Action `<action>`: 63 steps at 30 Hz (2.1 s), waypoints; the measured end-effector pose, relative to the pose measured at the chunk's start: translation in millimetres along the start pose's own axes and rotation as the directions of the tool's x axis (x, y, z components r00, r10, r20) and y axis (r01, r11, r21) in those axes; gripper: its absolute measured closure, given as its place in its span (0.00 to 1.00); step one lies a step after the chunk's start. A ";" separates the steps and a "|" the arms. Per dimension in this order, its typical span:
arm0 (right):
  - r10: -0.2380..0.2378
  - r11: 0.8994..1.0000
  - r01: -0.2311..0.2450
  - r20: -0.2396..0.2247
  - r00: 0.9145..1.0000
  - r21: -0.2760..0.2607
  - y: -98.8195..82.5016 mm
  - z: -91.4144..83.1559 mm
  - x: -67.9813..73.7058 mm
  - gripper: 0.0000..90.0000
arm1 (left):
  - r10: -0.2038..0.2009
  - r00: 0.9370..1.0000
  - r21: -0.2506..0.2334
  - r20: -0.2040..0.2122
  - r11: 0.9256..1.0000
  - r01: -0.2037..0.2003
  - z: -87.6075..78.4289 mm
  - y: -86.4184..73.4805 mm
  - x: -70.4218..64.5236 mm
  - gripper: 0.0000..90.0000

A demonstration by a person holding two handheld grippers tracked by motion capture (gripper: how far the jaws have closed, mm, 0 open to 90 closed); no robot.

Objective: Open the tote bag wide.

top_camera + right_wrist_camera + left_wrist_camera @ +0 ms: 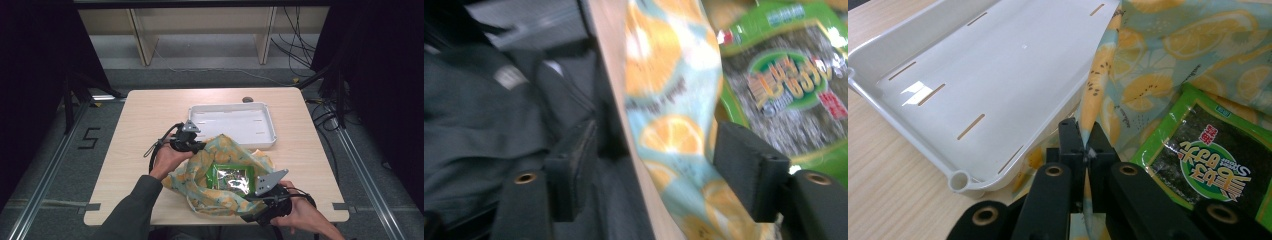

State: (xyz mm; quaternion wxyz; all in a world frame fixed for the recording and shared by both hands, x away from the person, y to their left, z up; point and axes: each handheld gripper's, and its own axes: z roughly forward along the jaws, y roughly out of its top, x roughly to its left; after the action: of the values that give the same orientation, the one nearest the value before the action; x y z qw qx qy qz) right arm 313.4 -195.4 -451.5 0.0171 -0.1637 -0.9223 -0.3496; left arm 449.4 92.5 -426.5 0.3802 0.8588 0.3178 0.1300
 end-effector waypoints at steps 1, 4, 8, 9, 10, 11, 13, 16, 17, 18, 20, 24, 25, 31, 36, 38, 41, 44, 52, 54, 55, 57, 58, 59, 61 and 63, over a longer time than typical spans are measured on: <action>-0.014 1.000 0.014 0.022 1.000 0.019 -1.2 3.0 -1.5 0.41 | 0.002 1.000 0.001 0.006 1.000 -0.002 0.4 0.1 0.7 0.99; -0.016 0.998 0.013 0.038 0.999 0.060 -3.8 5.5 -3.8 0.64 | 0.014 1.000 0.004 0.000 1.000 -0.014 0.6 0.2 1.6 0.99; -0.047 0.996 0.049 -0.034 0.998 0.076 -7.6 1.2 -5.4 0.92 | 0.003 1.000 0.014 -0.026 1.000 -0.002 1.4 -0.4 9.1 0.99; -0.010 0.996 0.015 -0.051 0.999 0.093 -8.4 -0.7 -1.7 0.93 | 0.003 1.000 0.014 -0.026 1.000 -0.002 1.4 -0.4 9.1 0.99; -0.051 0.996 0.057 -0.076 0.996 0.076 -8.7 0.7 -3.3 0.94 | -0.006 0.999 0.009 -0.034 1.000 0.006 0.9 -0.1 12.7 0.99; -0.051 0.996 0.057 -0.076 0.996 0.076 -8.7 0.7 -3.3 0.94 | -0.006 0.999 0.009 -0.034 1.000 0.006 0.9 -0.1 12.7 0.99; -0.017 0.995 0.028 -0.107 0.994 0.101 -10.3 0.0 0.5 0.94 | -0.007 0.999 0.008 -0.043 1.000 0.007 -0.8 0.9 14.2 0.99; -0.038 0.994 0.051 -0.135 0.990 0.093 -10.6 1.7 -0.9 0.84 | -0.021 1.000 -0.020 -0.006 1.000 0.021 -5.8 1.9 11.6 0.90; -0.006 0.996 0.016 -0.117 0.993 0.087 -9.8 -1.3 -1.0 0.75 | -0.026 0.999 -0.028 0.019 0.999 0.027 -9.0 2.1 9.4 0.83; 0.008 0.998 -0.001 -0.106 0.994 0.069 -7.9 -4.7 -2.2 0.67 | -0.026 0.999 -0.028 0.019 0.999 0.027 -9.0 2.1 9.4 0.78; 0.008 1.000 -0.010 -0.080 0.997 -0.021 -2.5 -12.4 -8.5 0.57 | -0.029 0.999 -0.067 0.027 0.997 0.031 -26.4 2.9 -0.7 0.66; 0.054 0.993 -0.055 -0.015 0.998 -0.107 13.5 -28.8 -19.5 0.48 | -0.027 0.998 -0.137 0.051 0.990 0.033 -59.8 0.1 -15.7 0.54; 0.038 0.992 -0.038 0.000 0.999 -0.120 17.9 -29.9 -25.0 0.48 | -0.024 0.998 -0.153 0.052 0.988 0.032 -67.8 -2.0 -20.4 0.53; 0.025 0.997 -0.024 0.023 0.999 -0.074 42.3 -19.8 -46.0 0.50 | -0.002 0.996 -0.152 0.090 0.988 0.016 -96.9 -21.2 -45.5 0.56; 0.037 0.999 -0.036 0.036 0.999 -0.032 54.0 -8.4 -61.6 0.49 | 0.028 0.991 -0.182 0.133 0.983 -0.003 -120.4 -47.9 -74.1 0.67; 0.055 0.998 -0.055 0.041 0.998 0.008 59.3 0.3 -73.8 0.50 | 0.049 0.987 -0.182 0.152 0.983 -0.021 -124.0 -66.2 -91.0 0.72; 0.053 0.998 -0.055 0.054 0.997 0.031 61.8 6.9 -81.5 0.50 | 0.056 0.982 -0.166 0.181 0.986 -0.026 -120.1 -78.0 -100.1 0.83; 0.075 0.994 -0.078 0.049 0.996 0.073 65.6 17.6 -93.7 0.51 | 0.048 0.977 -0.117 0.209 0.993 -0.024 -96.7 -99.5 -115.1 0.89; 0.075 0.989 -0.076 0.012 0.997 0.125 65.2 35.8 -106.1 0.50 | 0.038 0.979 -0.069 0.201 0.997 -0.025 -44.1 -107.5 -126.2 0.98; 0.046 0.993 -0.049 0.024 0.999 0.111 63.5 38.4 -109.7 0.49 | 0.031 0.980 -0.062 0.194 0.998 -0.019 -36.3 -106.3 -127.6 0.99; 0.056 0.992 -0.058 0.024 0.998 0.111 62.4 39.7 -110.7 0.49 | 0.029 0.978 -0.068 0.206 0.998 -0.016 -32.0 -105.5 -128.2 0.99; 0.078 0.992 -0.078 0.005 0.997 0.101 59.9 43.5 -113.4 0.48 | 0.015 0.977 -0.057 0.211 0.998 -0.003 -24.9 -104.9 -130.3 1.00; 0.079 0.992 -0.080 0.017 0.997 0.095 58.4 44.7 -115.2 0.47 | 0.023 0.977 -0.053 0.211 0.999 -0.012 -21.0 -105.3 -131.1 1.00; 0.078 0.993 -0.077 -0.005 0.997 0.094 57.0 46.2 -118.2 0.47 | 0.036 0.978 -0.049 0.205 0.998 -0.027 -17.8 -105.6 -131.6 1.00; 0.077 0.993 -0.078 0.016 0.997 0.089 55.6 47.4 -119.6 0.46 | 0.045 0.977 -0.053 0.210 0.998 -0.035 -14.0 -105.9 -132.6 1.00; 0.087 0.991 -0.088 0.019 0.996 0.098 54.6 49.3 -121.1 0.44 | 0.048 0.979 -0.048 0.198 0.998 -0.039 -7.8 -106.7 -135.9 1.00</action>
State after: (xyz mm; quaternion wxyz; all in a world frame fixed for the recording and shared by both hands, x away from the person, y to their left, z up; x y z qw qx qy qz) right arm 449.2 -160.1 -471.5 0.0335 -0.2056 -0.9306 -0.3011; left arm 294.2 63.6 -497.3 0.4257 0.8658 0.2565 0.0585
